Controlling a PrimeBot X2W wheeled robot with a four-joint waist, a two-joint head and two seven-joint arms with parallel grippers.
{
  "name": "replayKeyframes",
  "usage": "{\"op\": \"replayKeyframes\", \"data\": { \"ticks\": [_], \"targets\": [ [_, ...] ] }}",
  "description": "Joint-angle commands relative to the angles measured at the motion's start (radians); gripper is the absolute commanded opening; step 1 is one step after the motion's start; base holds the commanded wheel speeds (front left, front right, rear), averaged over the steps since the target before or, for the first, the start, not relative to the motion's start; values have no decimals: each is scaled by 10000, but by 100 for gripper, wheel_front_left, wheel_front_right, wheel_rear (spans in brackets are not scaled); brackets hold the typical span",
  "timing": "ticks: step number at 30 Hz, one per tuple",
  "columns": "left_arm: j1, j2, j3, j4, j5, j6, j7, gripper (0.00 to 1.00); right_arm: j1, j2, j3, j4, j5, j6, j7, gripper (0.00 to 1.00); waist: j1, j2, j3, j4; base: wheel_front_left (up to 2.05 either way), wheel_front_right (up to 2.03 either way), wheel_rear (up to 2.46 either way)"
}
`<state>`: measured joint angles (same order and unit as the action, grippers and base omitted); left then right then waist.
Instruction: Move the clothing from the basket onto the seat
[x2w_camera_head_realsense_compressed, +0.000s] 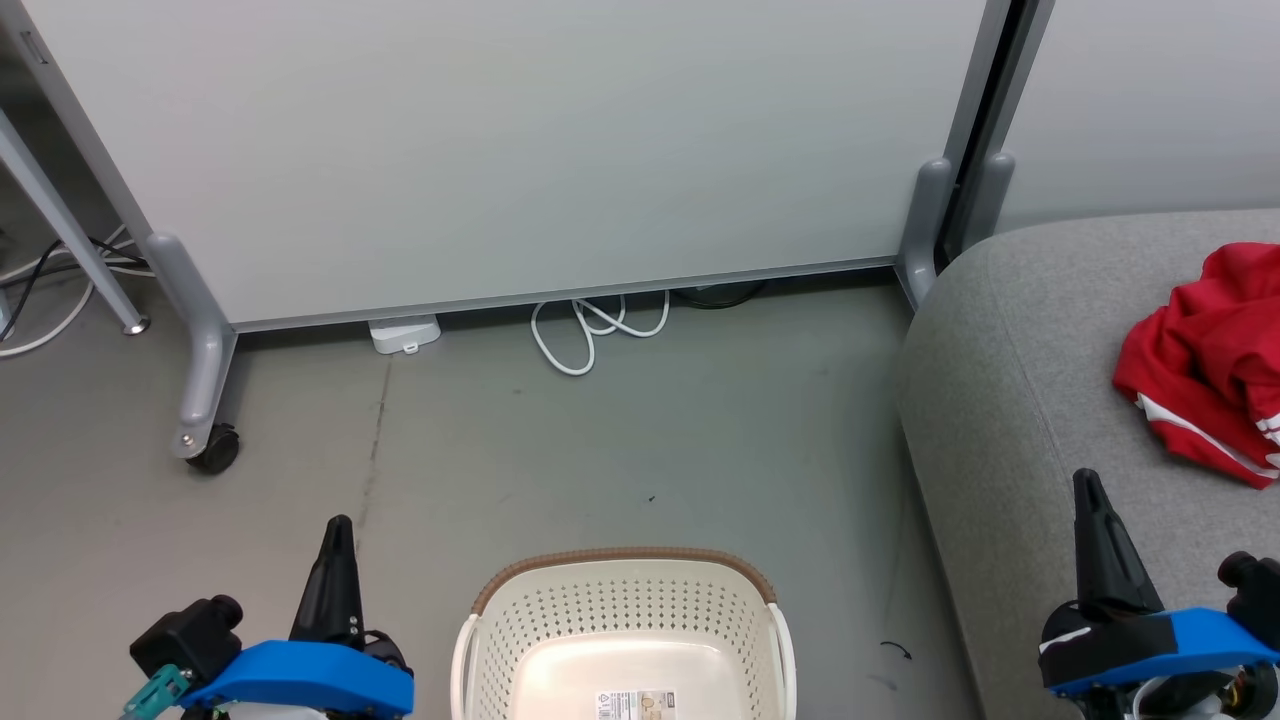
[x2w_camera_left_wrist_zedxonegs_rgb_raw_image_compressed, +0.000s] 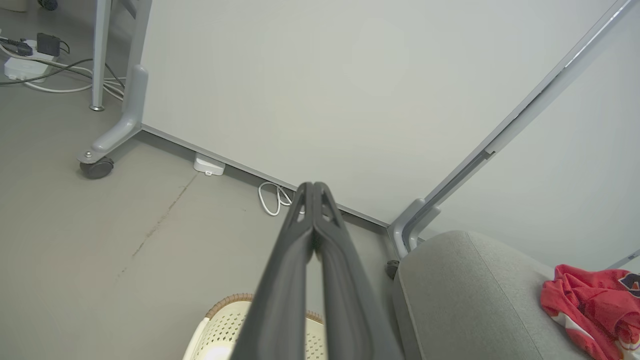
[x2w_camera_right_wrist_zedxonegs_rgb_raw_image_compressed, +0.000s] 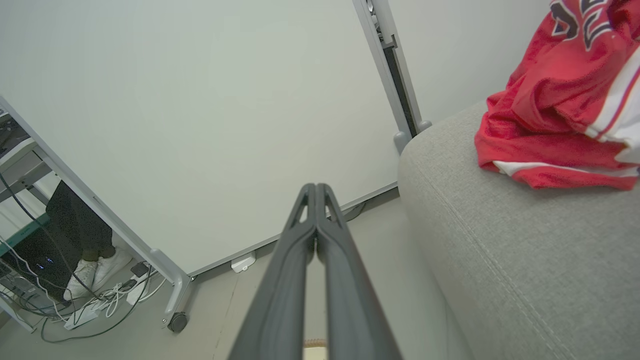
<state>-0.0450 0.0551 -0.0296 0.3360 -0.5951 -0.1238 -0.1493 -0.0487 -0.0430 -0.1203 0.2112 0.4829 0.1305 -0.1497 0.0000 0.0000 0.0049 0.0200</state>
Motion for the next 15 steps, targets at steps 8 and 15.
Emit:
{"op": "replayKeyframes", "data": {
  "ticks": [8, 15],
  "targets": [
    [-378, 1, 250, -286, -1420, -30, 356, 0, -280, -56, 15, -64, 1586, 1, 357, 0, 0, 0, -1, -17, 0, 0, 0],
    [-402, -2, 367, -350, -2243, -36, 569, 0, -326, -60, 20, -30, 2497, 2, 566, 0, 0, 0, -2, -28, 0, 0, 0]
  ]
}}
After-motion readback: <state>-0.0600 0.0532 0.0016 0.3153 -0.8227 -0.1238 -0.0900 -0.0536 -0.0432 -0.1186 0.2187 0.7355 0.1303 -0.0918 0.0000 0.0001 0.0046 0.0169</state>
